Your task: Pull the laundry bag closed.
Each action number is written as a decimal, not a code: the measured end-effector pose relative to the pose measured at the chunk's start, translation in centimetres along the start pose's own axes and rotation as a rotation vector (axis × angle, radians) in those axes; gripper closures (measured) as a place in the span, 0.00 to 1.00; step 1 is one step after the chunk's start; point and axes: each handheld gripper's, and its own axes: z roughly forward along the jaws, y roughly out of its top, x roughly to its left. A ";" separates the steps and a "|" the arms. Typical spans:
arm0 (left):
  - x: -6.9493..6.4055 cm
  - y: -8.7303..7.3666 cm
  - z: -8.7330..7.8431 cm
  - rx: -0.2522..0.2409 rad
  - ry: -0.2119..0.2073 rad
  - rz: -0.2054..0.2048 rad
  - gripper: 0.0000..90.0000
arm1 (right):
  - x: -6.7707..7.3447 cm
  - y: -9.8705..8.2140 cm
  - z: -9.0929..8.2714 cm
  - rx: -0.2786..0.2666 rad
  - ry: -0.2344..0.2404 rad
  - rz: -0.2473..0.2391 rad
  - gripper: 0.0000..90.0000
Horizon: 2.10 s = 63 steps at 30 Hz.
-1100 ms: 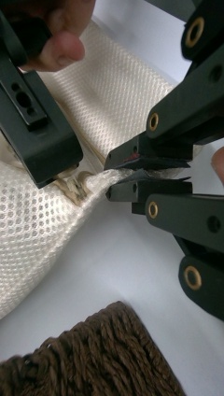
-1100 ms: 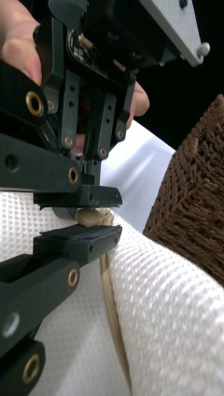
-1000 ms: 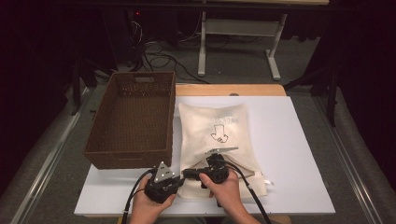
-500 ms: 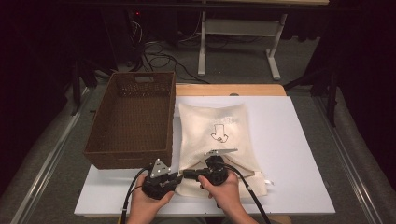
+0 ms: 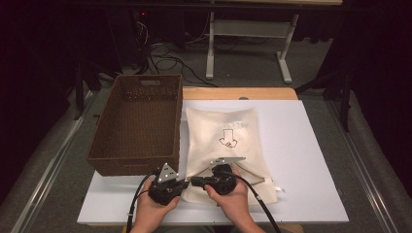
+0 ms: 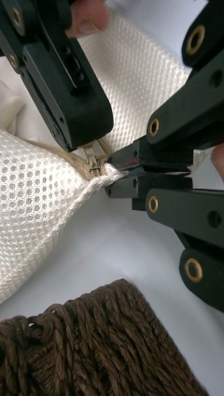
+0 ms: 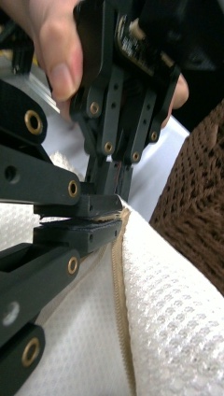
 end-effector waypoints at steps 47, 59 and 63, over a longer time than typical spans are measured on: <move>0.0 -0.1 -1.0 -0.065 -0.008 -0.031 0.97 | -3.5 -2.7 -5.7 -0.059 -0.184 -0.061 0.98; -0.1 -0.2 -0.8 -0.050 -0.026 -0.018 0.96 | -4.6 -3.3 -8.1 -0.054 -0.229 -0.060 0.98; -0.2 -0.2 -0.7 -0.047 -0.023 -0.012 0.96 | -5.0 -3.5 -8.6 -0.051 -0.241 -0.059 0.98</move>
